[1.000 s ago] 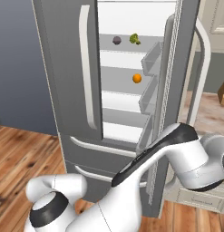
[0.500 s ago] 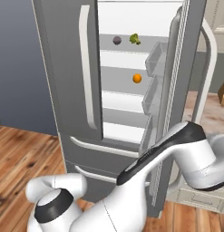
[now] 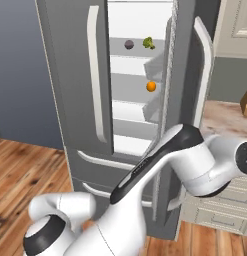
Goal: Place the eggplant in the correct fridge rack based on whether it is a fruit or vegetable. Finally, close the fridge door.
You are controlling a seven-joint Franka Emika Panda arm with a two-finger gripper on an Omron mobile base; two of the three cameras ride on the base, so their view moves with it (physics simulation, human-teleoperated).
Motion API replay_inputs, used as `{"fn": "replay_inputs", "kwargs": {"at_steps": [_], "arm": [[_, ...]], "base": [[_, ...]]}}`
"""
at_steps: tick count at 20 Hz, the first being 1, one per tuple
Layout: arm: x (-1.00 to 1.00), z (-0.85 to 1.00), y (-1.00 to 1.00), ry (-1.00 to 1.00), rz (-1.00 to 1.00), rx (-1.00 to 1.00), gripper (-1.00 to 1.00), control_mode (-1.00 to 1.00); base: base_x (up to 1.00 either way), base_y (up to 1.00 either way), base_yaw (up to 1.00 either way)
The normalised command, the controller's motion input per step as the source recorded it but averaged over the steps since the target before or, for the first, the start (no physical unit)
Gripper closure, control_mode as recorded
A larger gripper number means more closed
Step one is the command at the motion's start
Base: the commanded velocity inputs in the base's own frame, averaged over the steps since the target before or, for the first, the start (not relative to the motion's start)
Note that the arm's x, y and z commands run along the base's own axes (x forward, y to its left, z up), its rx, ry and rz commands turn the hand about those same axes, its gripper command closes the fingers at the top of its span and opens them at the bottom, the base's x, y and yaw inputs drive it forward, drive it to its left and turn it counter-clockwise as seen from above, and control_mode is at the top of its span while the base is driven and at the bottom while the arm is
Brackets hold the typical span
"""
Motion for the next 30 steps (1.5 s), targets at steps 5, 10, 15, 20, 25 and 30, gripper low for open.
{"fn": "replay_inputs", "kwargs": {"at_steps": [5,10,15,20,25,30], "arm": [[0.42,0.14,1.0,-0.09,0.14,0.0,-1.0,-1.0],[0.31,0.19,1.0,-0.15,0.06,0.0,-1.0,-1.0],[0.34,0.28,0.7,-0.22,-0.01,0.0,-1.0,-1.0],[0.47,0.3,0.32,-0.15,-0.05,0.0,-1.0,-1.0],[0.41,0.33,0.25,-0.12,-0.08,0.0,-1.0,-1.0],[0.39,0.54,0.1,-0.08,-0.09,0.03,-1.0,-1.0]], "base": [[0.0,0.0,0.0],[0.0,0.0,0.0],[0.0,0.0,0.0],[0.0,0.0,0.0],[0.0,0.0,0.0],[0.0,0.0,0.0]]}}
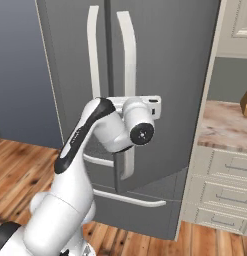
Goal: Place the eggplant in the correct fridge rack based on whether it is a fruit or vegetable. Finally, close the fridge door.
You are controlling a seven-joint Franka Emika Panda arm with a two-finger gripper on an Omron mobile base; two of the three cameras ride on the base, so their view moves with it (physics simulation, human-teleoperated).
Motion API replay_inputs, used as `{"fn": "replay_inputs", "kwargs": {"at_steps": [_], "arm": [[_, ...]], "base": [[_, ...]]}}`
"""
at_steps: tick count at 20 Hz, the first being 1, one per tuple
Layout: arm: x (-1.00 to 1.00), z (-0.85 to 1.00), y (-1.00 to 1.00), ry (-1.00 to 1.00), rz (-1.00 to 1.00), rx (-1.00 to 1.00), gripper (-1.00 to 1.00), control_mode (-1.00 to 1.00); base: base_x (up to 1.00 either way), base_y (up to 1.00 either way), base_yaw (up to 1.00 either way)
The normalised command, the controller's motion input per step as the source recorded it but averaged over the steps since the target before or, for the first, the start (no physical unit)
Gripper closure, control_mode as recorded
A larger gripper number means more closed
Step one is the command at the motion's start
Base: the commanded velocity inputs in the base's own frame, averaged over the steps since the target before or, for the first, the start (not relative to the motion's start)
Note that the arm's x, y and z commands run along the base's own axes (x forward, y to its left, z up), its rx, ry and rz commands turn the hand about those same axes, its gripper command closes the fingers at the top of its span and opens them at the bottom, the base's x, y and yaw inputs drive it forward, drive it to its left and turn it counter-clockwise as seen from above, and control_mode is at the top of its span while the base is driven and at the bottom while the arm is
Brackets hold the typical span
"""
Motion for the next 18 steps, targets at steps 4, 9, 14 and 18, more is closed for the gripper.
{"fn": "replay_inputs", "kwargs": {"at_steps": [4,9,14,18], "arm": [[0.5,0.49,0.0,-0.06,-0.06,0.09,-1.0,-1.0],[0.5,0.44,0.05,-0.05,-0.04,0.09,-1.0,-1.0],[0.56,0.47,0.13,-0.08,-0.07,0.05,-1.0,-1.0],[0.41,0.54,0.23,-0.22,-0.13,0.0,-1.0,-1.0]], "base": [[0.0,0.0,0.0],[0.0,0.0,0.0],[0.0,0.0,0.0],[0.0,0.0,0.0]]}}
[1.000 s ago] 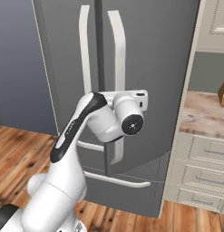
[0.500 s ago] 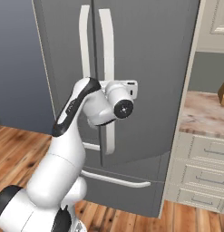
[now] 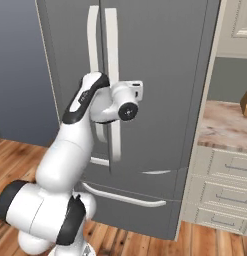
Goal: Place the eggplant in the correct fridge rack based on whether it is a fruit or vegetable. Finally, close the fridge door.
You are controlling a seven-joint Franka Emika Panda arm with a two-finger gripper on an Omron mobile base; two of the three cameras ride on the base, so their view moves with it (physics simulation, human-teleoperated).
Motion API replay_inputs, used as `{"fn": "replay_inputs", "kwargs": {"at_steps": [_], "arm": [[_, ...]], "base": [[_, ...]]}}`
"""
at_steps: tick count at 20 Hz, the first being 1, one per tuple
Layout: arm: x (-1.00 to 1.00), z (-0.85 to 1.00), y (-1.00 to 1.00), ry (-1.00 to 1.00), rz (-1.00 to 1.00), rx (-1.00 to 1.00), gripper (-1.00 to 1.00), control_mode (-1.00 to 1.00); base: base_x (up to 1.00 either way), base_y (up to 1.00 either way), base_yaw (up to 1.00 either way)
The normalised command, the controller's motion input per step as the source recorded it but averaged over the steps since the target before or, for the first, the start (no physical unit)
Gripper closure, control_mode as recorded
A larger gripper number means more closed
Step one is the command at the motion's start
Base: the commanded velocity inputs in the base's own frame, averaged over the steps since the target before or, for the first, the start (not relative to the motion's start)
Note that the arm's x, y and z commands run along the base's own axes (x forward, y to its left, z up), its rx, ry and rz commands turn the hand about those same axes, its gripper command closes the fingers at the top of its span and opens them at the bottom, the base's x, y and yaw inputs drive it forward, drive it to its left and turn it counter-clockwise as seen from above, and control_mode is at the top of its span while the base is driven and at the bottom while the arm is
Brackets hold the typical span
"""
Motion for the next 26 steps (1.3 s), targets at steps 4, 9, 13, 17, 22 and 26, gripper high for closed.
{"fn": "replay_inputs", "kwargs": {"at_steps": [4,9,13,17,22,26], "arm": [[0.53,0.49,0.28,-0.29,-0.19,0.0,-1.0,-1.0],[0.79,0.47,0.21,-0.2,-0.21,0.0,-1.0,-1.0],[0.86,0.3,0.22,-0.09,-0.18,0.04,-1.0,-1.0],[0.79,0.39,0.14,-0.01,-0.12,0.1,-1.0,-1.0],[0.83,0.32,0.01,0.0,-0.04,0.07,-1.0,-1.0],[0.98,0.11,0.0,-0.01,-0.01,0.0,-1.0,-1.0]], "base": [[0.0,0.0,0.0],[0.0,0.0,0.0],[0.0,0.0,0.0],[0.0,0.0,0.0],[0.0,0.0,0.0],[0.0,0.0,0.0]]}}
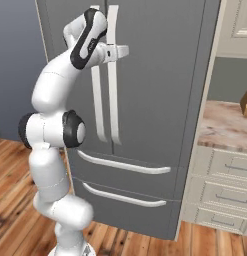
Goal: Place the eggplant in the correct fridge rack based on whether it is a fruit or vegetable. Finally, close the fridge door.
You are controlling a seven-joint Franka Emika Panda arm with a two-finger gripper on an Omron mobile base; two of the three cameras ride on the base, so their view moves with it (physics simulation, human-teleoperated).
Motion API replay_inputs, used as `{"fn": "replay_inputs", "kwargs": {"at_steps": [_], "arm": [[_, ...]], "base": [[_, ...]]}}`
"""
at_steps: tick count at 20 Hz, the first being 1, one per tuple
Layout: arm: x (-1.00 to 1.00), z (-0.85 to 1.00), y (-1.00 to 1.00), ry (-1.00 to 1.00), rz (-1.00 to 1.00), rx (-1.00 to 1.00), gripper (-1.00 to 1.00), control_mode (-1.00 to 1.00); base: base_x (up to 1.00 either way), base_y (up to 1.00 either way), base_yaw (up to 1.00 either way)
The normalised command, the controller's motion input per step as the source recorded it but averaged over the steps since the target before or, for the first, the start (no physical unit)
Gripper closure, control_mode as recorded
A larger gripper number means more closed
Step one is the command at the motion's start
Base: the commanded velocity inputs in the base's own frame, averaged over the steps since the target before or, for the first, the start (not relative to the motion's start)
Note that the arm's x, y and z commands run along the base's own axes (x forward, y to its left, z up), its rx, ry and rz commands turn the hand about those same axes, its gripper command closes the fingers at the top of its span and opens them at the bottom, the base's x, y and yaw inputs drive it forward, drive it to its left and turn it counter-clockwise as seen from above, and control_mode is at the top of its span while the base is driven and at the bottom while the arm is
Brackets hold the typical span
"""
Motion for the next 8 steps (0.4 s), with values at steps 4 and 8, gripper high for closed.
{"fn": "replay_inputs", "kwargs": {"at_steps": [4,8], "arm": [[1.0,-0.01,0.0,0.04,0.0,0.0,-1.0,-1.0],[1.0,-0.27,0.0,0.0,0.0,0.0,-1.0,-1.0]], "base": [[0.0,0.0,0.0],[0.0,0.0,0.0]]}}
